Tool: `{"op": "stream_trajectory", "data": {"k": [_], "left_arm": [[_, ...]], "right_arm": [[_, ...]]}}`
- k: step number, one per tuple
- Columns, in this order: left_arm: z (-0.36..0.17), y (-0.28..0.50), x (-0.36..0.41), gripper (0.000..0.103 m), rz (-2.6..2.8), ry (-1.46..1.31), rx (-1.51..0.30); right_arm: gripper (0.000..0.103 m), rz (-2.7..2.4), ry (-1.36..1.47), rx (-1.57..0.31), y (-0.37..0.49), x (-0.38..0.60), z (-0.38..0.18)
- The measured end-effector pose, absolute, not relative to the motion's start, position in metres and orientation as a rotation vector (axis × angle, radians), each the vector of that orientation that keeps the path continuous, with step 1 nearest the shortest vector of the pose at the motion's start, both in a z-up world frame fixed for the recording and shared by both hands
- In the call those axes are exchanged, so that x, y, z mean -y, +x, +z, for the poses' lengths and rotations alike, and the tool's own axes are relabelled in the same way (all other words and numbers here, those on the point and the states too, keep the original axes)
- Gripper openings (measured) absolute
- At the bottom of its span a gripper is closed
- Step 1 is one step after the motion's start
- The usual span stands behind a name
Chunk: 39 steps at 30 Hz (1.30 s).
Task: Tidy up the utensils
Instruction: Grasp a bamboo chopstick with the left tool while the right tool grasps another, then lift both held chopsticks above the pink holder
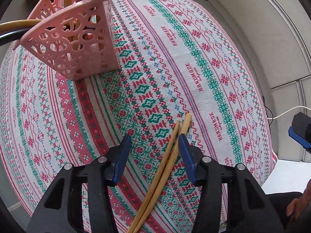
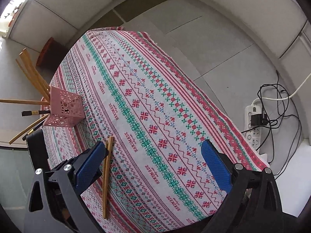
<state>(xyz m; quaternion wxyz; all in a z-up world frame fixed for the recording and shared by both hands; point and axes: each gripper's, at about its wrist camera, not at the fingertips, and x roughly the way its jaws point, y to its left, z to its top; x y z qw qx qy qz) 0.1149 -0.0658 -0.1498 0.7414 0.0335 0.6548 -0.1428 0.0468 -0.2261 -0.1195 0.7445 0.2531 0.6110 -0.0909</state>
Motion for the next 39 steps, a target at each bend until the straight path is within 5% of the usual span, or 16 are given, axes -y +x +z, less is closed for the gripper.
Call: {"op": "stream_trajectory", "data": {"k": [9, 12, 14, 22, 28, 32, 33, 34, 35, 39], "left_arm": [[-0.158, 0.104, 0.083, 0.048, -0.326, 0.260, -1.402], [-0.156, 0.097, 0.086, 0.032, -0.348, 0.263, -1.382], [-0.151, 0.090, 0.082, 0.005, -0.380, 0.226, -1.394], [-0.142, 0.065, 0.025, 0.004, -0.335, 0.188, -1.364], [-0.084, 0.041, -0.017, 0.004, -0.321, 0.132, -1.230], [-0.039, 0.041, -0.035, 0.004, -0.310, 0.117, -1.130], [-0.030, 0.043, -0.038, 0.004, -0.309, 0.113, -1.110], [-0.021, 0.042, -0.038, 0.004, -0.309, 0.109, -1.085], [-0.012, 0.043, -0.040, 0.004, -0.310, 0.106, -1.066], [0.022, 0.037, -0.043, 0.004, -0.331, 0.071, -0.984]], "right_arm": [[0.096, -0.228, 0.562, -1.360, 0.050, 0.222, -0.131], [0.096, -0.240, 0.560, -1.369, 0.051, 0.218, -0.136], [0.096, -0.241, 0.564, -1.378, 0.053, 0.215, -0.140], [0.096, -0.187, 0.499, -1.437, 0.062, 0.170, -0.162], [0.095, -0.117, 0.422, -1.495, 0.070, 0.118, -0.187], [0.075, -0.098, 0.296, -1.480, 0.070, 0.083, -0.196], [0.061, -0.109, 0.250, -1.465, 0.068, 0.076, -0.194], [0.030, -0.102, 0.232, -1.446, 0.066, 0.072, -0.192], [0.013, -0.076, 0.241, -1.456, 0.066, 0.070, -0.193], [0.008, -0.057, 0.330, -1.428, 0.060, 0.086, -0.181]]}}
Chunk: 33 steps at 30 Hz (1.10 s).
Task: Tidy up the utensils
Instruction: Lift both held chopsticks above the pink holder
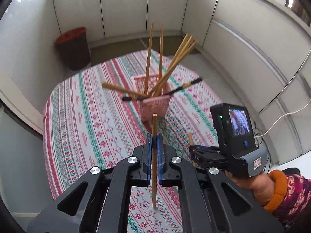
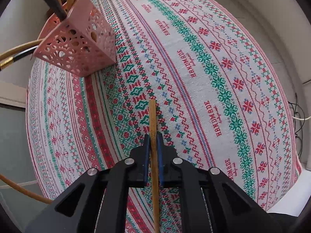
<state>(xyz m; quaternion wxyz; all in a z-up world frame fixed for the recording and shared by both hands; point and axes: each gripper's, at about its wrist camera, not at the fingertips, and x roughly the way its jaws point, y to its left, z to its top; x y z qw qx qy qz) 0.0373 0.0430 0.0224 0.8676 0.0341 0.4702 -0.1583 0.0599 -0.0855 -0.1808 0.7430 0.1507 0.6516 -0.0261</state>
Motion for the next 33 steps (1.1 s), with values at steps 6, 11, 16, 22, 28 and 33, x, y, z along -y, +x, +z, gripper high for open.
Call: {"op": "stream_trajectory", "data": {"k": [6, 11, 16, 22, 28, 33], "left_arm": [[0.055, 0.033, -0.038, 0.004, -0.363, 0.038, -0.893], [0.087, 0.034, -0.030, 0.004, -0.386, 0.009, -0.819], [0.119, 0.038, -0.027, 0.004, -0.391, -0.023, -0.739], [0.155, 0.041, -0.039, 0.004, -0.339, -0.088, -0.630], [0.179, 0.047, -0.046, 0.004, -0.252, -0.136, -0.527], [0.172, 0.072, -0.041, 0.004, -0.192, -0.148, -0.494]], "right_arm": [[0.008, 0.076, 0.339, -1.233, 0.038, 0.111, -0.088], [0.008, 0.117, 0.297, -1.032, 0.024, 0.130, -0.006], [0.008, 0.170, 0.369, -0.882, 0.023, 0.150, 0.063], [0.008, 0.248, 0.465, -0.710, 0.029, 0.166, 0.133], [0.008, 0.238, 0.481, -0.577, 0.040, 0.168, 0.153], [0.008, 0.231, 0.459, -0.557, 0.058, 0.157, 0.143]]}}
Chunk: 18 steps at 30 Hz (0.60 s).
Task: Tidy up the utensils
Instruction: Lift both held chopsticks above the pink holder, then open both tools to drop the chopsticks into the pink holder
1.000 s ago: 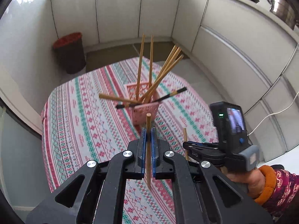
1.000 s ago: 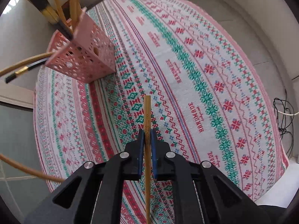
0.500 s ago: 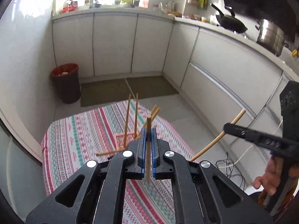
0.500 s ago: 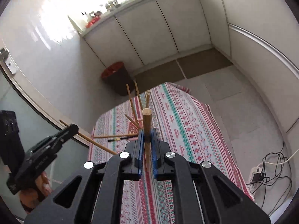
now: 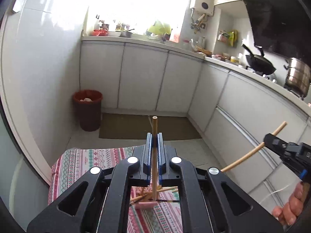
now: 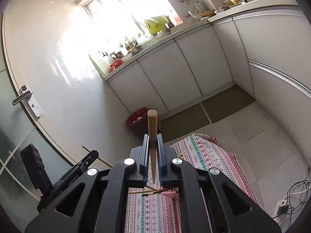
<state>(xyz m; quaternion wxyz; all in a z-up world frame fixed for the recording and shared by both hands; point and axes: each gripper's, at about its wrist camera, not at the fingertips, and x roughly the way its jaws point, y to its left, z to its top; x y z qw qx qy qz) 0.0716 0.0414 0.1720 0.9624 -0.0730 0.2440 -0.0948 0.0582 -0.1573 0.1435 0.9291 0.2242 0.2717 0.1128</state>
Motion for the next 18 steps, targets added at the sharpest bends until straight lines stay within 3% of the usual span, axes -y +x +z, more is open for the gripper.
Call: {"op": "stream_trajectory", "data": {"k": [9, 11, 15, 17, 18], "left_arm": [[0.112, 0.110, -0.043, 0.010, -0.146, -0.180, -0.517], [0.115, 0.108, -0.056, 0.021, -0.136, -0.222, -0.507], [0.125, 0.098, -0.076, 0.025, -0.102, -0.263, -0.476], [0.127, 0.095, -0.083, 0.043, -0.081, -0.274, -0.485], [0.127, 0.094, -0.088, 0.046, -0.057, -0.288, -0.489]], "right_arm": [[0.008, 0.231, 0.374, -0.543, 0.070, 0.126, 0.125], [0.008, 0.221, 0.349, -0.541, 0.072, 0.118, 0.121], [0.008, 0.208, 0.319, -0.551, 0.076, 0.106, 0.113], [0.008, 0.201, 0.307, -0.559, 0.080, 0.100, 0.108], [0.008, 0.197, 0.300, -0.559, 0.082, 0.097, 0.106]]}}
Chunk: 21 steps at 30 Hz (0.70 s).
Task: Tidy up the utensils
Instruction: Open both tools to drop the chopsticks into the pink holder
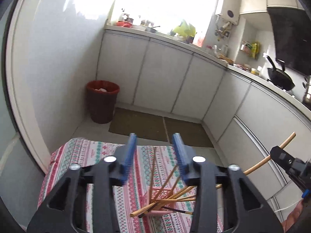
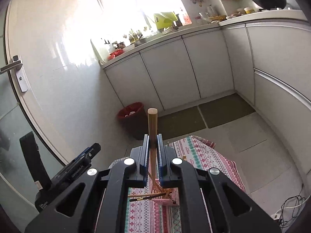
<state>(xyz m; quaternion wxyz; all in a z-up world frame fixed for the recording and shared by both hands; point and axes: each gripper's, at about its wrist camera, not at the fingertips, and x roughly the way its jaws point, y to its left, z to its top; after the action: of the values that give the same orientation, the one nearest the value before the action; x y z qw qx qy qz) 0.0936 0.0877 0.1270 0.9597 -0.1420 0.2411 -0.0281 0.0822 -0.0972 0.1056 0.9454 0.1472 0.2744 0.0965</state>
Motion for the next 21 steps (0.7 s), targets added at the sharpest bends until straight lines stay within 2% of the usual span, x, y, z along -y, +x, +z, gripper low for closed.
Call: {"op": "stream_trajectory", "data": {"k": [8, 10, 11, 12, 13, 17, 19, 21], "left_arm": [[0.123, 0.090, -0.098, 0.047, -0.056, -0.288, -0.504], [0.121, 0.090, -0.099, 0.048, -0.047, -0.279, -0.508], [0.120, 0.091, -0.098, 0.050, -0.042, -0.272, -0.509], [0.120, 0.091, -0.097, 0.052, -0.037, -0.266, -0.509], [0.120, 0.090, -0.096, 0.055, -0.033, -0.259, -0.507], [0.120, 0.087, -0.092, 0.064, -0.024, -0.242, -0.496], [0.121, 0.084, -0.087, 0.067, -0.014, -0.222, -0.488], [0.123, 0.081, -0.080, 0.075, 0.009, -0.193, -0.470]], "right_arm": [[0.008, 0.170, 0.249, -0.551, 0.105, 0.073, 0.074], [0.016, 0.168, 0.231, -0.555, 0.111, 0.068, 0.062], [0.025, 0.168, 0.227, -0.568, 0.114, 0.067, 0.056], [0.044, 0.168, 0.238, -0.574, 0.115, 0.068, 0.051], [0.049, 0.160, 0.245, -0.575, 0.115, 0.070, 0.049], [0.051, 0.117, 0.220, -0.565, 0.112, 0.074, 0.053], [0.057, 0.086, 0.205, -0.555, 0.109, 0.077, 0.055], [0.059, 0.060, 0.190, -0.556, 0.108, 0.080, 0.057]]}}
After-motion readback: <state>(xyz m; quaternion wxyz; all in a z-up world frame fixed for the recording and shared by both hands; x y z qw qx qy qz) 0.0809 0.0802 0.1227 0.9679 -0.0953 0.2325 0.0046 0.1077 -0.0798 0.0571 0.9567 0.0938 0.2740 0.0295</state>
